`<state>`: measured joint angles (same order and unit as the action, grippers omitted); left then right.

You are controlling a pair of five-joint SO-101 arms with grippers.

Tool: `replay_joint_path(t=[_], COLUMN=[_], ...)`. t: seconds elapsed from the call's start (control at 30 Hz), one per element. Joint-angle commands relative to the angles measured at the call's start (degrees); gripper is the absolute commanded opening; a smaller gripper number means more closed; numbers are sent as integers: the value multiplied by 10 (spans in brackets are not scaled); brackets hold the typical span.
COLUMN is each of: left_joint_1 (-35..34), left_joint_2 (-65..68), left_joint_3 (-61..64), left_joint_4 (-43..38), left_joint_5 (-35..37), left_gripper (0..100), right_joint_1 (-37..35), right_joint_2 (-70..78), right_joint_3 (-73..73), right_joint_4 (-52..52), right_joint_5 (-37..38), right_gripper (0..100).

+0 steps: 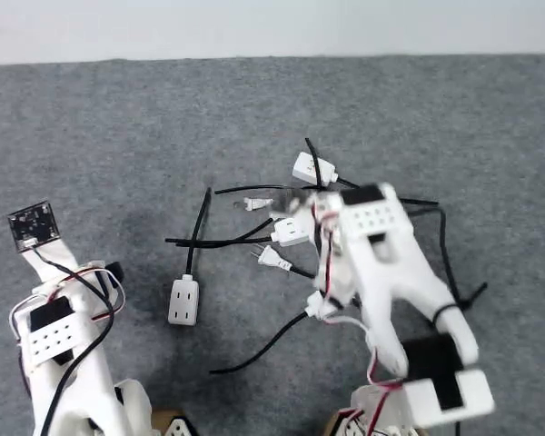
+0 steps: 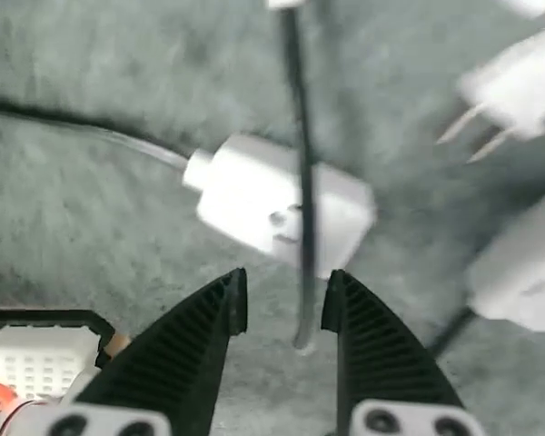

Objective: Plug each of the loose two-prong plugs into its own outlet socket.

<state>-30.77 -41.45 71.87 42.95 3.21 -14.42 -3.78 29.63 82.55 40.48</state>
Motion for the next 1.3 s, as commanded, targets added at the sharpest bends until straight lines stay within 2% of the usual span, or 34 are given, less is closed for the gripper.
replay_joint_path(t=[0.0, 0.23, 0.43, 0.77, 0.93, 1.1, 1.27], left_joint_1=[4, 4, 4, 4, 4, 4, 4], left_joint_2=[-11, -11, -11, -11, -11, -11, -11], left_joint_3=[-5, -5, -5, -5, -5, -5, -5], left_joint_4=[-15, -15, -15, -15, -16, -16, -15], left_joint_5=[-6, -6, -6, -6, -7, -7, -7], left_gripper=[265, 265, 265, 265, 265, 265, 265], right_joint_1=[9, 67, 100, 99, 86, 90, 105], right_joint_2=[-68, -108, -111, -108, -108, -80, -35], right_joint_3=[86, 169, 164, 167, 167, 190, 187], right_joint_4=[-36, -80, -92, -81, -65, -125, -152], right_joint_5=[18, 38, 38, 33, 8, -30, -35], right_gripper=[137, 133, 6, 131, 129, 128, 22])
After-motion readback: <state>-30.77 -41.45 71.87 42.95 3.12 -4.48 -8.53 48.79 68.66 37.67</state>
